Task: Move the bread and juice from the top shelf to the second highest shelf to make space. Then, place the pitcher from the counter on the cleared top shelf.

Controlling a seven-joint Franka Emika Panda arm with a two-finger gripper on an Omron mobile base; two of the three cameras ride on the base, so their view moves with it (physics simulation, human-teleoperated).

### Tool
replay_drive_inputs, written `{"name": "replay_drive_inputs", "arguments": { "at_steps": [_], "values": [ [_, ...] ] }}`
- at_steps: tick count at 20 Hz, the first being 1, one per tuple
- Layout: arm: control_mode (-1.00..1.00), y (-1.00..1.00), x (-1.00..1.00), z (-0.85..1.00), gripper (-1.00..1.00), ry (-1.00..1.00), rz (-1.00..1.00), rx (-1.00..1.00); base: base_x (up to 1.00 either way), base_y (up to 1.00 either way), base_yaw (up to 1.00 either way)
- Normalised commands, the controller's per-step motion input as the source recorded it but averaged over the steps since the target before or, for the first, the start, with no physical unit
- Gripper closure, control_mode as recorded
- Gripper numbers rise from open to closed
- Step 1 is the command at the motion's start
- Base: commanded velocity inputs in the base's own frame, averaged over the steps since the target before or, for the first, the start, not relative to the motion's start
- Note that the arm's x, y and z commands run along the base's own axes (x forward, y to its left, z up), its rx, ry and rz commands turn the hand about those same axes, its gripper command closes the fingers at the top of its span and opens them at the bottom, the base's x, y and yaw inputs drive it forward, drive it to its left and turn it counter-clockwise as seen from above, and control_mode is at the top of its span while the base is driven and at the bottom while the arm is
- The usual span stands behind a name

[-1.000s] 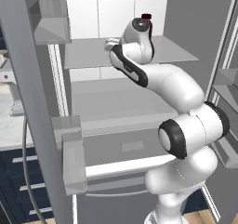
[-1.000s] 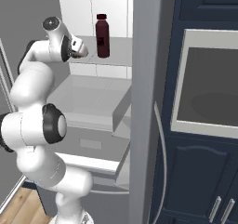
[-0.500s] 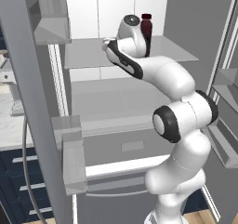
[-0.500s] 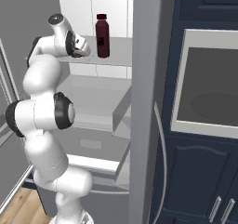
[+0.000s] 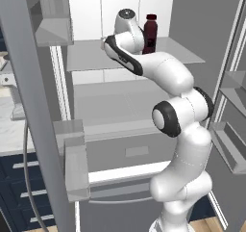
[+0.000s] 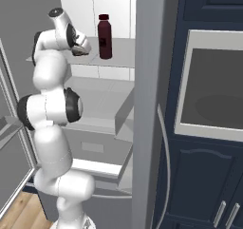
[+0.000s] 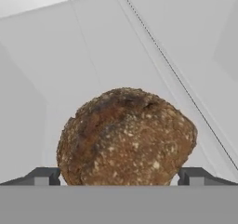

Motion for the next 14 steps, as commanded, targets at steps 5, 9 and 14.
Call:
{"name": "replay_drive_inputs", "arguments": {
  "at_steps": [5, 9, 14],
  "values": [
    [-1.00, 0.16, 0.13, -0.34, 1.00, 0.02, -0.02, -0.04, 0.00, 0.00, 0.00],
    [-1.00, 0.00, 0.00, -0.01, 1.00, 0.00, 0.00, 0.00, 0.00, 0.00, 0.00],
    [-1.00, 0.00, -0.42, -0.43, 1.00, -0.25, 0.00, 0.00, 0.00, 0.00, 0.00]
  ]
}}
